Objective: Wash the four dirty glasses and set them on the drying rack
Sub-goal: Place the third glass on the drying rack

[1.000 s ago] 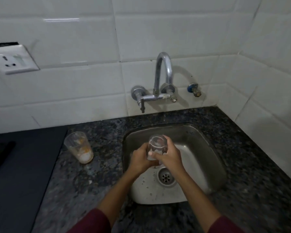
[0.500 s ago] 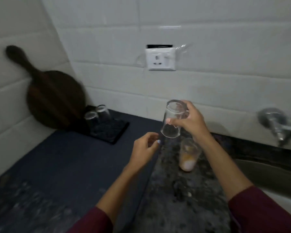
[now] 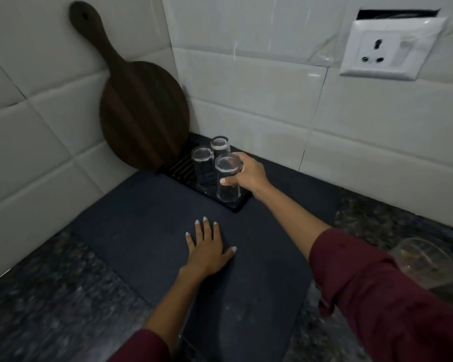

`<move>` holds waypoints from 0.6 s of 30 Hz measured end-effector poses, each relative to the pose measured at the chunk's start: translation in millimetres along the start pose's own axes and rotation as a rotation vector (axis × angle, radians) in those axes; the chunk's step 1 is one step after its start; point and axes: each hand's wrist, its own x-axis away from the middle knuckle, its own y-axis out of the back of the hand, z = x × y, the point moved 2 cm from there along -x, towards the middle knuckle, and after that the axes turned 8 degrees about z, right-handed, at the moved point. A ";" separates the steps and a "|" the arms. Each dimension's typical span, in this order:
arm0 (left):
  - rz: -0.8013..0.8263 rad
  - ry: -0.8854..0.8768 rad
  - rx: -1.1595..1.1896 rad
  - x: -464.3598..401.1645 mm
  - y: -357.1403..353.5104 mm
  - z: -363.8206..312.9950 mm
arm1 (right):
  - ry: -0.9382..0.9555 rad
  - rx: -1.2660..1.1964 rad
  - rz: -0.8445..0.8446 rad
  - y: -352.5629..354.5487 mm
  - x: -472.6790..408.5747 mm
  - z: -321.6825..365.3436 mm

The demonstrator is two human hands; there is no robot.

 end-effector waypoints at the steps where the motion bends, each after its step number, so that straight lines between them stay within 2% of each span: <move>1: 0.001 -0.003 0.003 -0.3 0.3 -0.2 | -0.007 0.012 0.002 -2.2 -2.6 0.7; 10: 0.009 -0.004 0.025 -1.2 2.4 -0.8 | 0.002 0.033 -0.045 4.9 -6.2 17.4; 18: 0.025 0.008 0.006 -1.7 6.0 -4.6 | -0.062 0.057 0.006 -3.1 -5.3 1.7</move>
